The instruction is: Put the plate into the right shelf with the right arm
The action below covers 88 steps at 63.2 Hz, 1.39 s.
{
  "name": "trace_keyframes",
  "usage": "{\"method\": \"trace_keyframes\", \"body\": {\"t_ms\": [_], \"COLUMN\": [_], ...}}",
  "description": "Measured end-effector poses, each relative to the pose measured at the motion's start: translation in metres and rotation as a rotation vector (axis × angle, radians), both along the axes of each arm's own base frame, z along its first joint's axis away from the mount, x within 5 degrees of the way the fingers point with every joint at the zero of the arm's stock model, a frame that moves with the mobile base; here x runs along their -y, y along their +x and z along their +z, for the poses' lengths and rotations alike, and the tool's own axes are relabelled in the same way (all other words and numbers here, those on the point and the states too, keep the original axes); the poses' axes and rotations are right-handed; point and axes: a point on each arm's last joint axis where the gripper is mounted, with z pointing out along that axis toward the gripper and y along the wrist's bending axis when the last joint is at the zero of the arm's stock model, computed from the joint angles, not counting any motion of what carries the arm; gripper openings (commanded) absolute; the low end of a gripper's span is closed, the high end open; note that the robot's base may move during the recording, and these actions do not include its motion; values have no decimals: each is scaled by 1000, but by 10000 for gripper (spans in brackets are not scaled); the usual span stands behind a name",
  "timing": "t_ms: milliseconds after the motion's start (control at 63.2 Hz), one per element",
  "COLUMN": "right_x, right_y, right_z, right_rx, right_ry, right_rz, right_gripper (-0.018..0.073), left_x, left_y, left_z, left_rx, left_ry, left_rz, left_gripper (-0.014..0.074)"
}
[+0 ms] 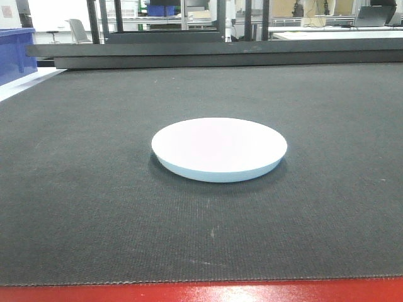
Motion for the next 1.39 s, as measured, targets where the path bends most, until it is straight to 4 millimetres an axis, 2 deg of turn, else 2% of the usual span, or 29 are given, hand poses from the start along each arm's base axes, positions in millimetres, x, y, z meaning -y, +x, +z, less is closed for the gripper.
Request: {"method": "trace_keyframes", "body": {"t_ms": [918,1029,1092,1188,1282,1393], "right_x": [0,-1,-2,-3,-4,-5], "right_y": [0,-3,-6,-5,5,21], "right_z": [0,16,33,64,85,103], "right_rx": [3,-27,-51,-108,-183,-252], "right_ry": [32,55,57,54,50,39], "right_rz": [1,15,25,38,44,43], "right_gripper": [51,58,104,279,444,514], "left_x": [0,0,0,0,0,0], "left_y": [0,0,0,0,0,0], "left_z": [0,0,0,0,0,0], "left_rx": [0,0,0,0,0,0], "left_ry": [0,0,0,0,0,0], "left_rz": [0,0,0,0,0,0], "left_gripper": [-47,-47,-47,-47,-47,-47]}}
